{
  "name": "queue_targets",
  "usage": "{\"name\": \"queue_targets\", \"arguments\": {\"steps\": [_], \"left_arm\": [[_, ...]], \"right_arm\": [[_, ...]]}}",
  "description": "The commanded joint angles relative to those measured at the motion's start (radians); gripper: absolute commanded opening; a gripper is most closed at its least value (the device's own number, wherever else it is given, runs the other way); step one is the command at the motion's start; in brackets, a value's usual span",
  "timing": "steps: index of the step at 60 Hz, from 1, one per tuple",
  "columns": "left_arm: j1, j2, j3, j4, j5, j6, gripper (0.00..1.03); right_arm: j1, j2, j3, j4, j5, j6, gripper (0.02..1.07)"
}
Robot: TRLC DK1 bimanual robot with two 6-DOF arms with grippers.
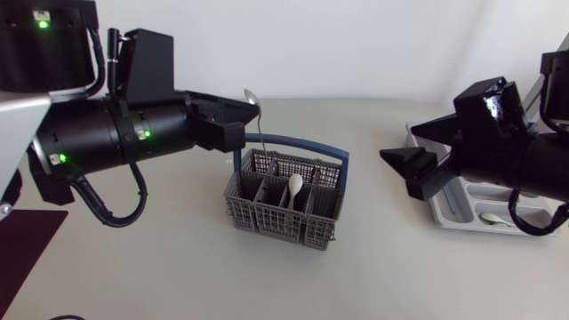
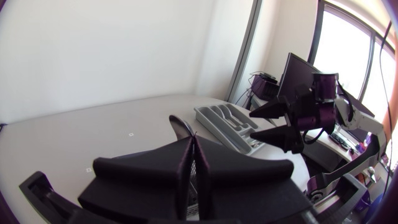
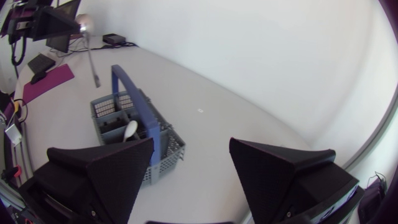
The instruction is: Sort the cutlery from the basket into the organizer compartments.
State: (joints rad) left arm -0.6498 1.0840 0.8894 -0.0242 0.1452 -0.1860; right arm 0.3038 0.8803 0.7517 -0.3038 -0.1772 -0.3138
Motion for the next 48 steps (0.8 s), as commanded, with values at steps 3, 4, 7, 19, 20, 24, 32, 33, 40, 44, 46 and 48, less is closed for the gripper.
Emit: {"name": "queue_targets", "arguments": {"steps": [3,4,7,19,20,24,32,33,40,44,46,48], "left_arm": [[0.018,0.048,0.059,-0.022,0.053,-0.081,0.04],[0.021,0.053,0.063,-0.023,0.067,-0.089,0.04],[0.027,0.071,0.074,-0.028,0.086,-0.105,0.04],[0.044,0.145,0.12,-0.039,0.179,-0.173,0.04],[0.045,0.148,0.123,-0.039,0.182,-0.181,0.04],[0.044,0.165,0.138,-0.037,0.192,-0.199,0.04],[0.041,0.206,0.178,-0.036,0.194,-0.221,0.04],[0.041,0.212,0.184,-0.036,0.194,-0.225,0.04],[0.038,0.257,0.227,-0.031,0.195,-0.251,0.04],[0.035,0.277,0.243,-0.023,0.194,-0.267,0.04],[0.032,0.286,0.249,-0.02,0.194,-0.273,0.04],[0.029,0.294,0.252,-0.017,0.194,-0.279,0.04]], "right_arm": [[0.055,0.028,0.023,0.002,-0.042,0.044,0.89],[0.06,0.032,0.026,0.003,-0.048,0.045,0.89],[0.083,0.045,0.038,0.014,-0.056,0.059,0.89],[0.21,0.115,0.1,0.061,-0.048,0.074,0.89],[0.218,0.12,0.104,0.069,-0.048,0.074,0.89],[0.251,0.138,0.118,0.081,-0.039,0.074,0.89],[0.288,0.16,0.121,0.109,-0.016,0.074,0.88],[0.288,0.161,0.121,0.111,-0.016,0.074,0.88],[0.296,0.184,0.121,0.141,0.007,0.07,0.84],[0.305,0.198,0.115,0.169,0.053,0.058,0.84],[0.317,0.206,0.113,0.178,0.073,0.051,0.83],[0.33,0.213,0.11,0.196,0.091,0.041,0.77]]}}
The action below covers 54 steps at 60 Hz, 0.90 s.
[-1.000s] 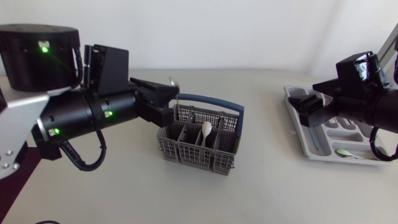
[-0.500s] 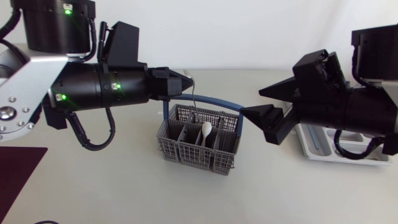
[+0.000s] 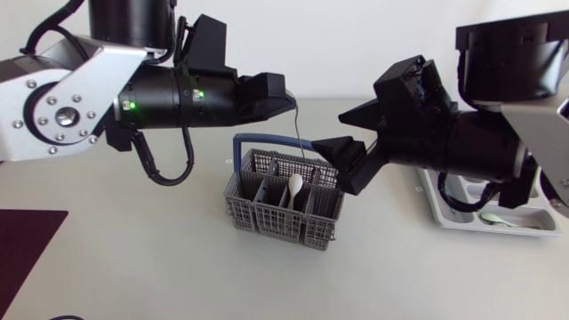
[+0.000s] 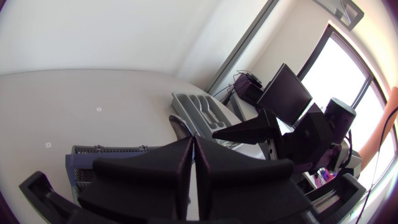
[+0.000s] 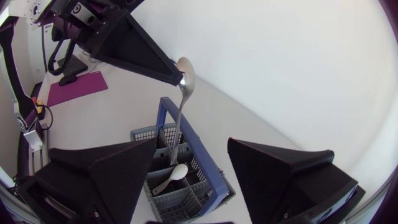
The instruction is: Sort the cutlery from the basket into the organizer compartments.
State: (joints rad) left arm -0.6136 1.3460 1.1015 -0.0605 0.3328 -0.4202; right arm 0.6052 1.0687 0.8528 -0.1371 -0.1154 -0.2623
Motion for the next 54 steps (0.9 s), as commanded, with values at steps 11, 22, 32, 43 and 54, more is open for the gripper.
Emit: {"name": "queue_targets", "arguments": {"steps": [11,22,32,43,54], "left_arm": [[-0.012,0.051,0.061,0.019,0.005,-0.058,0.04],[-0.014,0.058,0.072,0.018,0.003,-0.066,0.04],[-0.021,0.064,0.077,0.018,0.003,-0.072,0.04],[-0.029,0.067,0.074,0.019,0.003,-0.072,0.04],[-0.023,0.059,0.067,0.016,0.003,-0.072,0.04]], "right_arm": [[0.047,0.077,0.009,0.1,0.089,-0.029,0.64],[0.051,0.12,0.032,0.126,0.112,-0.035,0.55],[0.054,0.145,0.037,0.143,0.114,-0.028,0.55],[0.054,0.154,0.051,0.156,0.123,-0.02,0.45],[0.059,0.183,0.071,0.154,0.125,-0.015,0.28]]}}
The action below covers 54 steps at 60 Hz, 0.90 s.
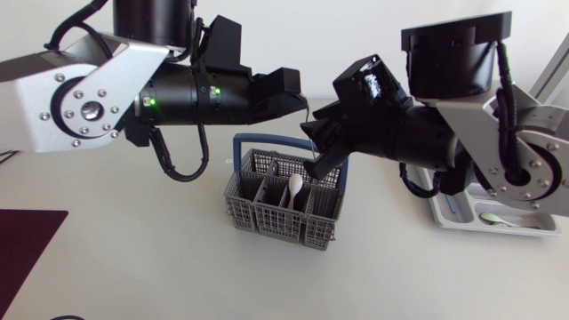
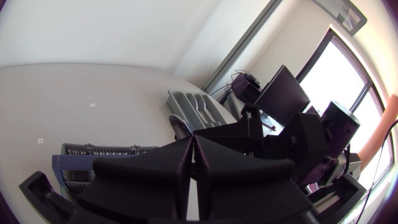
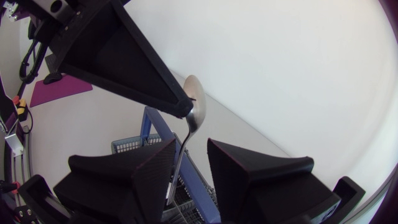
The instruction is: Sort the cutlery from the basket into the organizer compartments.
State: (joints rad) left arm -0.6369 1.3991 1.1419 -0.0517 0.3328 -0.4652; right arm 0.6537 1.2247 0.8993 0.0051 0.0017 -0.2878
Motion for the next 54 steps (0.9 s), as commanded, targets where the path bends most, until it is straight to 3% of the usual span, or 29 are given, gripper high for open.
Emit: {"name": "queue_targets", "arguments": {"steps": [1,10,25,29,35,37,40,44,50,54], "left_arm": [[0.0,0.006,0.027,0.007,0.003,-0.027,0.04],[0.0,0.005,0.025,0.009,0.003,-0.027,0.04],[-0.003,0.001,0.028,0.016,0.005,-0.041,0.05],[0.0,-0.003,0.027,0.019,0.006,-0.049,0.13],[0.003,-0.009,0.028,0.024,0.014,-0.05,0.36],[0.006,-0.011,0.033,0.024,0.015,-0.05,0.44],[0.025,-0.02,0.053,0.019,0.017,-0.05,0.67],[0.049,-0.029,0.082,0.013,0.015,-0.053,0.83],[0.105,-0.037,0.144,-0.01,0.014,-0.053,0.98],[0.137,-0.048,0.17,-0.011,0.012,-0.053,0.98]], "right_arm": [[0.012,0.029,0.026,0.013,0.007,0.01,0.26],[0.023,0.041,0.027,0.012,0.007,0.018,0.15],[0.035,0.056,0.038,-0.017,-0.002,0.018,0.08],[0.035,0.059,0.041,-0.031,-0.019,0.019,0.08],[0.021,0.059,0.041,-0.042,-0.057,0.027,0.08],[0.018,0.055,0.039,-0.051,-0.069,0.027,0.08],[0.009,0.042,0.046,-0.08,-0.098,0.027,0.08],[0.001,0.027,0.052,-0.116,-0.129,0.027,0.08],[-0.016,-0.016,0.049,-0.163,-0.163,0.021,0.08],[-0.034,-0.05,0.044,-0.201,-0.189,0.016,0.08]]}}
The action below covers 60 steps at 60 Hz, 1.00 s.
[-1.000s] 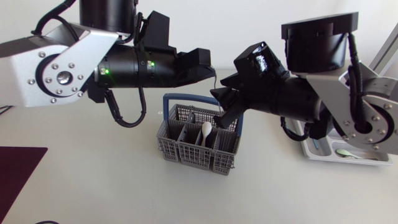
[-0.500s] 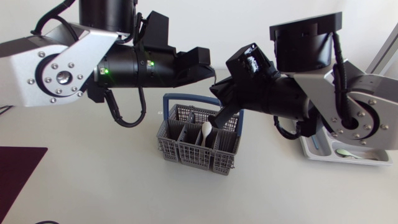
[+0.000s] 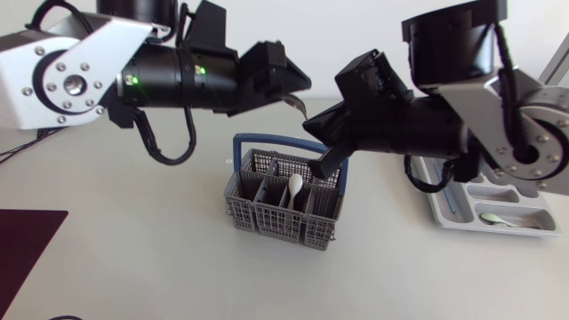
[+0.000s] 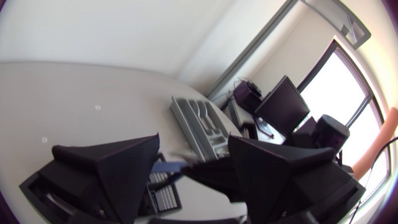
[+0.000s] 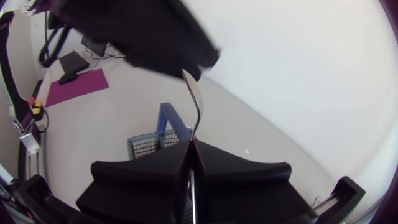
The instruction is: Sort the cutlery from the basket into the organizer compartments.
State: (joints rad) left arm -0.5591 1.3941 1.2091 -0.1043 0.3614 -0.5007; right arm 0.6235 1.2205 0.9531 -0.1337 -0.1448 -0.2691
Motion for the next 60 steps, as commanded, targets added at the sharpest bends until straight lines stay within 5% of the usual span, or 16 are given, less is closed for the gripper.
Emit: {"name": "queue_targets", "arguments": {"steps": [1,22,27,41,60], "left_arm": [[0.065,-0.043,0.104,0.041,-0.016,-0.018,0.98],[0.234,-0.086,0.144,0.008,-0.015,0.03,0.98],[0.234,-0.106,0.133,-0.028,-0.016,0.128,0.98],[0.165,-0.125,0.079,-0.173,-0.093,0.337,0.98],[0.01,-0.145,-0.029,-0.267,-0.208,0.504,0.98]], "right_arm": [[-0.008,-0.055,-0.011,-0.069,-0.045,-0.005,0.08],[-0.148,-0.253,-0.106,-0.225,-0.127,-0.073,0.08],[-0.223,-0.302,-0.122,-0.271,-0.176,-0.107,0.08],[-0.581,-0.319,-0.114,-0.415,-0.407,-0.288,0.08],[-0.963,-0.122,-0.08,-0.531,-0.569,-0.644,0.08]]}}
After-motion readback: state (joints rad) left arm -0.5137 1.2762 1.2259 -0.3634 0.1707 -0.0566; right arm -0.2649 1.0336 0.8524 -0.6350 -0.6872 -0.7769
